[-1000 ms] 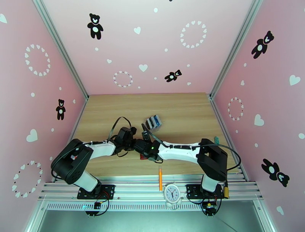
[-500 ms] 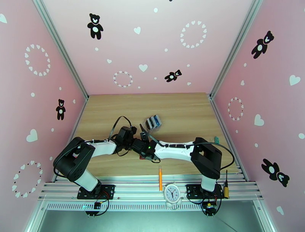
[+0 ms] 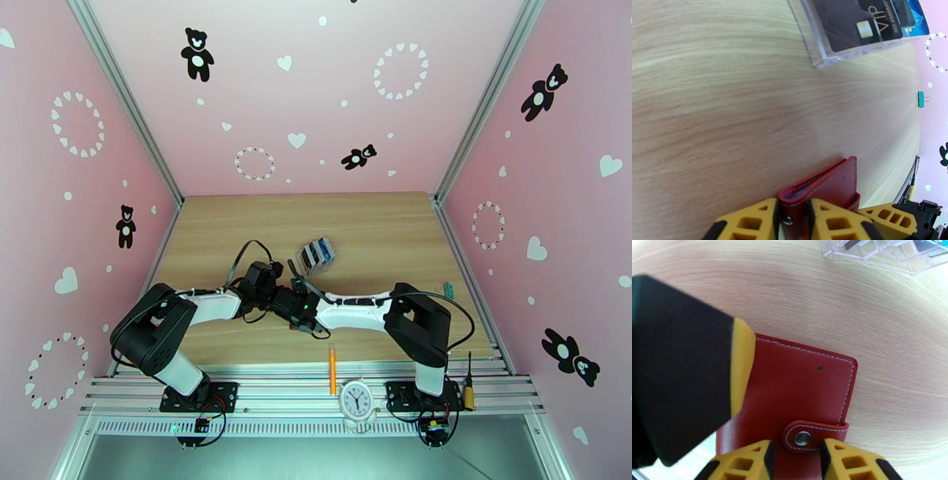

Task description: Put the credit cards into the card holder

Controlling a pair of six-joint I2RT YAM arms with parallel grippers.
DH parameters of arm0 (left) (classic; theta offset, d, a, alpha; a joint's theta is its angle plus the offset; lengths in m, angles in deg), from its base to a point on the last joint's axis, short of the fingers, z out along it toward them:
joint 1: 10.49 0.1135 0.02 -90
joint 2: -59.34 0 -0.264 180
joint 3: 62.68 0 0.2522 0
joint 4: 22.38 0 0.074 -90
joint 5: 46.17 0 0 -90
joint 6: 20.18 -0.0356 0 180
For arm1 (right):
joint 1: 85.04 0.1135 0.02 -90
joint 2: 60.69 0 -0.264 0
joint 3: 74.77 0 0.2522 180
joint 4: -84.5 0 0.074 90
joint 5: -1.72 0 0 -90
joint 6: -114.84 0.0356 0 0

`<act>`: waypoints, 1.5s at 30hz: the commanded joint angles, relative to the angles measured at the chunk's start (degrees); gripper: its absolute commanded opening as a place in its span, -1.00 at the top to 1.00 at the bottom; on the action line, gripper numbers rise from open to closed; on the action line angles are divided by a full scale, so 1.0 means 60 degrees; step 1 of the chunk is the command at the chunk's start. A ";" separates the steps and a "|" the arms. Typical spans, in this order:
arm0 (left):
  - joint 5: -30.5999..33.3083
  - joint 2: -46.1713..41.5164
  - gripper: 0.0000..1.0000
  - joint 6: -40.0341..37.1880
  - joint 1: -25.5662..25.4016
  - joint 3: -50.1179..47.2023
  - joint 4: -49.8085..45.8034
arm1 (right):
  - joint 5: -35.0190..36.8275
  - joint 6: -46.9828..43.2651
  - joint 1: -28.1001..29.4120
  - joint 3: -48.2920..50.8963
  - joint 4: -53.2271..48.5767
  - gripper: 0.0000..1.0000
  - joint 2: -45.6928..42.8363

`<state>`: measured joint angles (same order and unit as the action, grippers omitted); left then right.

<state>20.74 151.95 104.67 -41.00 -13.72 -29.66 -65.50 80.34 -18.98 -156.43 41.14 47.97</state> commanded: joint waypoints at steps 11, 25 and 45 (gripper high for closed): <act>-0.0388 0.0174 0.49 0.0168 0.0102 -0.0052 0.0039 | 0.0089 0.0121 -0.0196 -0.0168 0.0049 0.26 0.0480; -0.0416 0.0229 0.49 0.0152 0.0118 -0.0024 0.0029 | 0.0087 0.0052 -0.0272 -0.0079 0.0100 0.60 0.0377; -0.0264 0.0398 0.52 0.0110 0.0120 0.0080 -0.0184 | 0.0190 -0.0095 -0.0288 0.0373 0.0289 0.95 -0.0329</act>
<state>19.97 152.70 105.08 -40.40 -13.70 -29.14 -64.73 79.86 -20.03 -155.69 42.67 47.19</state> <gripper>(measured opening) 0.243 0.067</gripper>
